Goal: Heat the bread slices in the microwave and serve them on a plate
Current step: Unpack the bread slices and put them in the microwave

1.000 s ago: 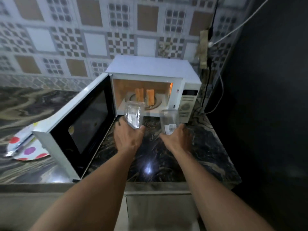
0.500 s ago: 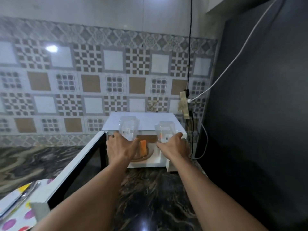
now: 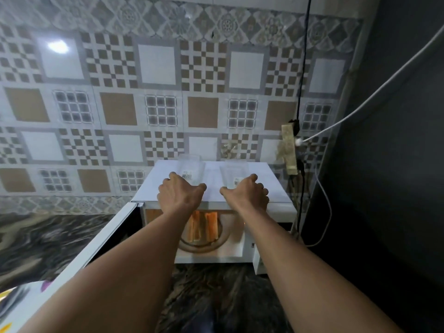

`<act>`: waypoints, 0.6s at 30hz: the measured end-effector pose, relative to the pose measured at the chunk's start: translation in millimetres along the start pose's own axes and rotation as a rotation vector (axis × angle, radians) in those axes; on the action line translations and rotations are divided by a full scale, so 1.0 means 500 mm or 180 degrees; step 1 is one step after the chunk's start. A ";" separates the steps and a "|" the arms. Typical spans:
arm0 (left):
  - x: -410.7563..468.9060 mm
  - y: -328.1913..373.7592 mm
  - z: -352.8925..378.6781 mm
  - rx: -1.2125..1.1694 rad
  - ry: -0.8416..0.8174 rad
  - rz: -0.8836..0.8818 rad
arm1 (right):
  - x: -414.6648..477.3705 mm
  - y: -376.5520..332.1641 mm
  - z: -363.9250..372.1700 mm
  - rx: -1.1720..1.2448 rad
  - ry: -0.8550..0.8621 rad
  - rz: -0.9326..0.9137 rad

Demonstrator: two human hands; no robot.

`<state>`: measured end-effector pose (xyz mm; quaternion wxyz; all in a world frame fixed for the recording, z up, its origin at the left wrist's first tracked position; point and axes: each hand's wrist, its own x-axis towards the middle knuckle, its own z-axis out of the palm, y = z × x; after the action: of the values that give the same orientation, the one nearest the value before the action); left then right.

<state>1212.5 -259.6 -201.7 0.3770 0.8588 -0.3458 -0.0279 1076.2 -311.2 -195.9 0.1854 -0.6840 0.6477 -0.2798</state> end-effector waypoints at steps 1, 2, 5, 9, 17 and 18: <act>0.016 -0.001 0.014 0.0024 -0.0012 -0.0038 | 0.018 -0.002 0.013 -0.0031 -0.0017 -0.0011; 0.030 -0.003 0.028 0.0054 -0.0015 -0.0069 | 0.033 -0.003 0.026 -0.0076 -0.0026 -0.0022; 0.061 -0.005 0.059 0.0263 0.0022 -0.0081 | 0.072 -0.007 0.060 -0.0253 0.0010 -0.0075; 0.085 0.006 0.077 0.0366 0.0076 -0.0075 | 0.101 -0.018 0.081 -0.0243 0.0041 -0.0124; 0.083 0.010 0.085 0.0344 0.0148 -0.0161 | 0.109 -0.019 0.088 -0.0187 0.0054 -0.0097; 0.082 0.010 0.084 0.0335 0.0152 -0.0168 | 0.108 -0.017 0.086 -0.0177 0.0055 -0.0098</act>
<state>1227.9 -313.3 -219.6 0.3385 0.8867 -0.3149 0.0009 1109.9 -368.3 -216.3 0.1564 -0.6963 0.6463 -0.2704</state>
